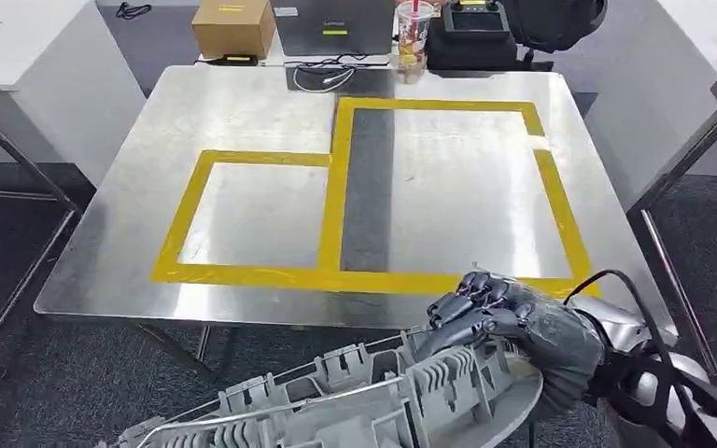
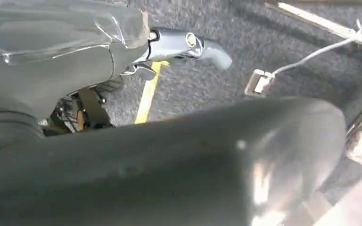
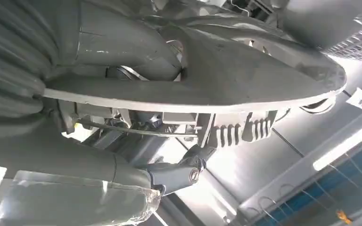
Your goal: Take the parts from the cabinet and place them on the table.
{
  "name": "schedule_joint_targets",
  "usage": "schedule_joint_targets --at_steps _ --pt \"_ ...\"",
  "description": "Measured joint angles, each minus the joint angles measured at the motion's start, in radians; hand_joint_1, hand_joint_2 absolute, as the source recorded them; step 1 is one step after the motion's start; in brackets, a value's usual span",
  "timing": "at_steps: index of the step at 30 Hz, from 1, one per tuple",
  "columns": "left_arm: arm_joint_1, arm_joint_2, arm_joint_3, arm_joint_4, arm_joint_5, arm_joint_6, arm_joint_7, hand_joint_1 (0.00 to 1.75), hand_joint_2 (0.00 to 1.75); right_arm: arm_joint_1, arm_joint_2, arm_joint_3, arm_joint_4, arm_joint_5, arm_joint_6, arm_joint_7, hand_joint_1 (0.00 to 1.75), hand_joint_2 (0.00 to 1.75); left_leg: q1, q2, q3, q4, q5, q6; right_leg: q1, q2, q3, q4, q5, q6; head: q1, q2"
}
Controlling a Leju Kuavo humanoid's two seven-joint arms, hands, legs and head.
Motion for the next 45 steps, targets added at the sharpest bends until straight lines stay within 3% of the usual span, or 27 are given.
schedule_joint_targets --at_steps 2,4,6,8,10,11,12,13,14,16,18,21,22,24,26,27,29,31,32,33,36,38,39,41,42,44,45 --pt "0.003 0.002 0.0 0.002 -0.002 0.002 -0.005 0.0 0.0 0.002 0.0 -0.001 0.0 0.009 -0.002 -0.006 1.75 1.75 0.01 -0.002 0.031 -0.021 0.004 0.01 -0.002 -0.004 -0.008 0.021 -0.011 -0.001 0.004 0.0" --pt "0.002 0.003 0.0 0.006 -0.007 0.002 -0.011 0.0 0.0 0.003 0.0 -0.004 -0.003 0.035 -0.013 -0.013 1.75 1.75 0.009 -0.004 0.039 -0.025 0.0 0.018 -0.002 -0.004 -0.084 0.151 -0.041 -0.006 0.005 0.0" --pt "0.002 0.002 0.0 0.011 -0.01 0.001 -0.016 0.0 0.0 0.017 0.001 -0.005 -0.009 0.058 -0.023 -0.013 1.75 1.75 0.006 -0.007 0.041 -0.024 -0.008 0.023 -0.002 -0.004 -0.183 0.293 -0.104 -0.008 0.004 0.0" --pt "0.002 0.002 0.001 0.013 -0.011 0.0 -0.018 0.0 0.0 0.029 0.001 -0.008 -0.02 0.08 -0.029 -0.012 1.75 1.75 0.006 -0.011 0.05 -0.024 -0.016 0.021 -0.004 -0.004 -0.215 0.297 -0.089 0.008 0.004 0.0" --pt "0.003 0.001 0.002 0.013 -0.011 -0.003 -0.018 0.0 0.0 0.032 -0.002 -0.011 -0.034 0.102 -0.042 -0.011 1.75 1.75 0.006 -0.014 0.067 -0.021 -0.029 0.013 -0.008 -0.004 -0.158 0.128 0.009 0.037 0.005 0.0" --pt "0.003 0.0 0.002 0.013 -0.011 -0.008 -0.017 0.0 0.0 0.032 -0.004 -0.014 -0.041 0.11 -0.05 -0.011 1.75 1.75 0.006 -0.015 0.073 -0.019 -0.037 0.008 -0.009 -0.005 -0.123 0.036 0.06 0.043 0.005 0.0" --pt "0.003 0.0 0.003 0.012 -0.011 -0.01 -0.017 0.0 0.0 0.033 -0.005 -0.019 -0.042 0.118 -0.057 -0.012 1.75 1.75 0.003 -0.017 0.076 -0.013 -0.043 0.001 -0.005 -0.006 -0.119 0.005 0.072 0.024 0.004 0.0" --pt "0.003 0.0 0.003 0.011 -0.01 -0.013 -0.016 0.0 0.0 0.031 -0.006 -0.026 -0.043 0.132 -0.067 -0.011 1.75 1.75 0.001 -0.017 0.07 -0.011 -0.045 -0.002 -0.002 -0.007 -0.12 0.002 0.046 -0.005 0.005 0.0" --pt "0.003 0.0 0.003 0.01 -0.009 -0.013 -0.015 0.0 0.0 0.031 -0.009 -0.035 -0.046 0.147 -0.076 -0.011 1.75 1.75 0.0 -0.016 0.066 -0.012 -0.049 -0.009 0.002 -0.006 -0.113 0.002 0.069 -0.012 0.003 0.0" --pt "0.006 0.0 0.005 0.006 0.008 -0.013 -0.01 0.0 0.0 0.031 -0.017 -0.061 -0.053 0.215 -0.095 -0.011 1.75 1.75 0.001 -0.017 0.073 -0.004 -0.051 -0.016 -0.005 -0.004 -0.106 0.001 0.073 -0.024 0.003 0.0" --pt "0.006 -0.002 0.006 -0.003 0.026 -0.016 -0.002 0.0 0.0 0.03 -0.027 -0.085 -0.059 0.327 -0.132 -0.009 1.75 1.75 0.003 -0.012 0.055 0.04 -0.081 -0.029 -0.01 -0.006 -0.091 -0.002 0.068 -0.031 0.001 0.0" --pt "0.009 -0.004 0.007 -0.014 0.047 -0.022 0.017 0.0 0.0 0.048 -0.068 -0.122 -0.066 0.594 -0.27 -0.003 1.75 1.75 0.016 -0.006 -0.068 0.266 -0.182 -0.046 -0.006 -0.006 -0.09 -0.002 0.063 -0.037 -0.001 0.0" --pt "0.011 -0.005 0.007 -0.015 0.05 -0.022 0.02 0.0 0.0 0.064 -0.087 -0.138 -0.066 0.653 -0.313 -0.004 1.75 1.75 0.018 -0.005 -0.098 0.311 -0.192 -0.047 -0.005 -0.006 -0.09 -0.001 0.062 -0.038 -0.001 0.0" --pt "0.017 -0.006 0.008 -0.018 0.058 -0.021 0.022 0.0 0.0 0.093 -0.127 -0.174 -0.065 0.746 -0.39 -0.009 1.75 1.75 0.019 -0.005 -0.084 0.251 -0.141 -0.043 -0.003 -0.005 -0.087 -0.001 0.06 -0.036 -0.001 0.0" --pt "0.02 -0.006 0.009 -0.024 0.068 -0.018 0.023 0.0 0.0 0.114 -0.169 -0.21 -0.065 0.882 -0.477 0.001 1.75 1.75 0.016 -0.005 0.0 0.07 -0.041 -0.026 0.001 -0.003 -0.079 -0.002 0.057 -0.034 -0.001 0.0" --pt "0.02 -0.005 0.01 -0.029 0.075 -0.016 0.023 0.0 0.0 0.123 -0.189 -0.228 -0.064 0.951 -0.513 0.013 1.75 1.75 0.011 -0.003 0.032 0.0 -0.019 -0.012 -0.003 -0.003 -0.078 -0.003 0.056 -0.033 0.0 0.0" --pt "0.021 -0.006 0.011 -0.034 0.085 -0.016 0.025 0.0 0.0 0.137 -0.222 -0.259 -0.058 1.065 -0.553 0.038 1.75 1.75 0.002 -0.003 0.03 -0.003 -0.042 -0.005 -0.002 -0.002 -0.081 -0.006 0.056 -0.024 -0.002 0.0" --pt "0.029 -0.005 0.012 -0.039 0.093 -0.017 0.029 0.0 0.0 0.157 -0.25 -0.285 -0.05 1.129 -0.569 0.056 1.75 1.75 -0.003 -0.003 0.032 -0.006 -0.031 0.008 -0.004 -0.002 -0.076 -0.013 0.057 -0.011 0.0 0.0" --pt "0.03 -0.005 0.014 -0.043 0.097 -0.017 0.031 0.0 0.0 0.167 -0.27 -0.303 -0.047 1.15 -0.576 0.063 1.75 1.75 0.005 -0.003 0.056 -0.034 -0.014 0.016 0.001 -0.002 -0.076 -0.01 0.055 -0.008 -0.001 0.0" --pt "0.031 -0.008 0.015 -0.043 0.098 -0.018 0.034 0.0 0.0 0.177 -0.286 -0.322 -0.04 1.166 -0.585 0.065 1.75 1.75 0.006 -0.002 0.065 -0.049 -0.007 0.014 -0.002 -0.005 -0.085 0.009 0.046 -0.008 0.004 0.0" --pt "0.031 -0.014 0.015 -0.043 0.101 -0.022 0.041 0.0 0.0 0.213 -0.323 -0.367 -0.007 1.212 -0.607 0.072 1.75 1.75 0.003 -0.003 0.067 -0.051 -0.005 0.021 -0.004 -0.005 -0.194 0.226 -0.048 -0.014 0.003 0.0" --pt "0.032 -0.016 0.016 -0.042 0.101 -0.024 0.042 0.0 0.0 0.256 -0.345 -0.387 0.029 1.22 -0.604 0.071 1.75 1.75 0.003 -0.007 0.068 -0.05 -0.008 0.02 -0.007 -0.005 -0.238 0.301 -0.059 0.0 0.003 0.0" --pt "0.032 -0.017 0.016 -0.042 0.099 -0.025 0.042 0.0 0.0 0.273 -0.353 -0.393 0.048 1.221 -0.599 0.069 1.75 1.75 0.003 -0.008 0.069 -0.049 -0.01 0.019 -0.011 -0.005 -0.22 0.259 -0.036 0.012 0.003 0.0" --pt "0.033 -0.019 0.016 -0.042 0.09 -0.034 0.042 0.0 0.0 0.301 -0.375 -0.399 0.088 1.218 -0.572 0.061 1.75 1.75 0.006 -0.012 0.069 -0.035 -0.019 0.009 -0.022 -0.006 -0.124 0.065 0.043 0.04 0.003 0.0" --pt "0.033 -0.02 0.016 -0.042 0.086 -0.037 0.042 0.0 0.0 0.301 -0.383 -0.398 0.106 1.22 -0.57 0.06 1.75 1.75 0.006 -0.011 0.067 -0.021 -0.029 0.0 -0.025 -0.009 -0.093 -0.006 0.057 0.04 0.004 0.0" --pt "0.031 -0.018 0.016 -0.043 0.072 -0.05 0.041 0.0 0.0 0.3 -0.393 -0.384 0.174 1.244 -0.545 0.06 1.75 1.75 -0.001 -0.01 0.055 -0.01 -0.043 -0.01 -0.015 -0.003 -0.087 0.008 0.055 0.01 0.003 0.0" --pt "0.031 -0.018 0.016 -0.042 0.061 -0.053 0.039 0.0 0.0 0.293 -0.398 -0.369 0.211 1.26 -0.538 0.062 1.75 1.75 -0.001 -0.006 0.056 -0.007 -0.044 -0.011 -0.012 -0.003 -0.09 0.01 0.054 0.003 -0.002 0.0"
